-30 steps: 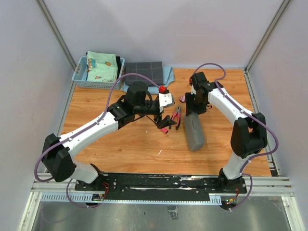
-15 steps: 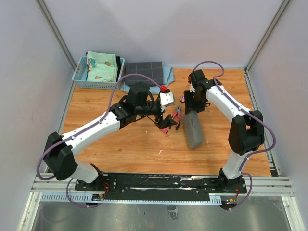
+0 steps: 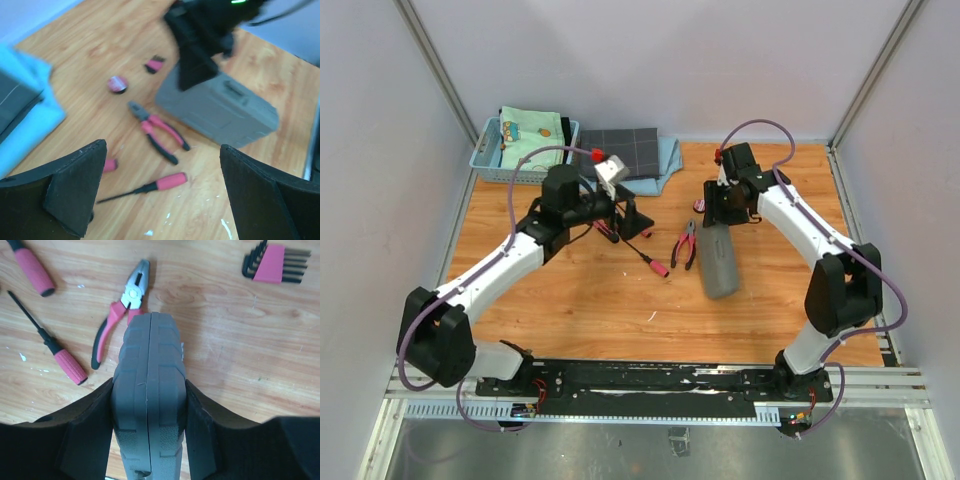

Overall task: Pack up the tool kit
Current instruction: Place the toolbox at the center of the board.

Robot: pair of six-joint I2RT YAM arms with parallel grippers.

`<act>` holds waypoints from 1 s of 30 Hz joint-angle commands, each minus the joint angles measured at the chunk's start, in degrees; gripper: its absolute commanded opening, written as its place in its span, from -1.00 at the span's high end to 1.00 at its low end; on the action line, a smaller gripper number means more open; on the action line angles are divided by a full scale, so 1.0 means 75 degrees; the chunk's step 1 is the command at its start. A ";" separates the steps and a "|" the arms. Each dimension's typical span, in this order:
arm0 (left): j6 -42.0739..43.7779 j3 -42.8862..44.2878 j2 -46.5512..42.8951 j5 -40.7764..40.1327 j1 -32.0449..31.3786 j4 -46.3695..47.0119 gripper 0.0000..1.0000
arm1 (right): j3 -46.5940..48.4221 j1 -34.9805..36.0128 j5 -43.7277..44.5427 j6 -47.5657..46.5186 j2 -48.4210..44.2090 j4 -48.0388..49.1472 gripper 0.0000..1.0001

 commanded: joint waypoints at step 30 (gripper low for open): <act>-0.0908 -0.1624 -0.1021 -0.0605 0.2541 0.0786 -0.99 | -0.0368 0.0125 0.0409 -0.0207 0.0226 0.0339 -0.97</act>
